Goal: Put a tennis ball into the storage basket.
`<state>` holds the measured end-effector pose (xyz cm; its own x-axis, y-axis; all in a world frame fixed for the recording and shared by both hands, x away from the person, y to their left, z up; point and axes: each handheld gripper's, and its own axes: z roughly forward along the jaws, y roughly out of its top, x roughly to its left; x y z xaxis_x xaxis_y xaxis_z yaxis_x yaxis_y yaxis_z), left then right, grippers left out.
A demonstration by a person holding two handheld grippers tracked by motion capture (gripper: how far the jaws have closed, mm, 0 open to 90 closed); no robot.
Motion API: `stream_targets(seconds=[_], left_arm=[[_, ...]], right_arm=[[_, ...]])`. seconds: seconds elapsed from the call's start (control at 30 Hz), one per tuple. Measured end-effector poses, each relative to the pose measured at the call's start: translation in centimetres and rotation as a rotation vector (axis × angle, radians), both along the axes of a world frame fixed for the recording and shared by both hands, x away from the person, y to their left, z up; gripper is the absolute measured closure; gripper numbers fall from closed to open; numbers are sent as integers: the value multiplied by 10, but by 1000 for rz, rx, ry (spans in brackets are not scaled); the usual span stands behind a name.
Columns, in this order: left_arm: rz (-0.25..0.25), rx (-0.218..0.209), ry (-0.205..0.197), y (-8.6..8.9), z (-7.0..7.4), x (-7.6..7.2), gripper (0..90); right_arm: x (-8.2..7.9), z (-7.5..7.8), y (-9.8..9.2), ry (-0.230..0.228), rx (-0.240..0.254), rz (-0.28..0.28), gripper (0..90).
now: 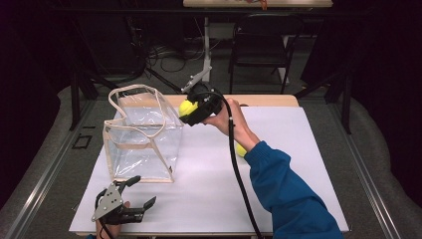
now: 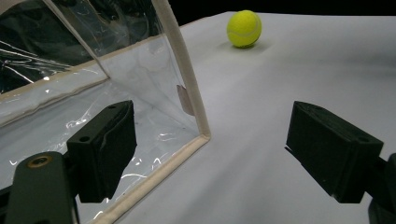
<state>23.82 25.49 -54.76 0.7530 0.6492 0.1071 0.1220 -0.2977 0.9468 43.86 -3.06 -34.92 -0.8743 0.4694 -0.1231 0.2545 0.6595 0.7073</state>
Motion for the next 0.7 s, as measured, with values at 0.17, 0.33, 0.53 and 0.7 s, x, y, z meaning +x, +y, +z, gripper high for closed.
stream_targets(seconds=[0.17,0.33,0.53,0.7], left_arm=[[-3,1,1,0,0,0,159],[0,-1,0,0,0,0,159],[0,3,0,1,1,-1,159],[0,2,-2,0,0,-1,159]], right_arm=[[0,3,3,-7,2,7,261],[0,6,6,-15,9,9,261],[0,9,9,-25,19,8,262],[1,9,11,-23,30,12,262]])
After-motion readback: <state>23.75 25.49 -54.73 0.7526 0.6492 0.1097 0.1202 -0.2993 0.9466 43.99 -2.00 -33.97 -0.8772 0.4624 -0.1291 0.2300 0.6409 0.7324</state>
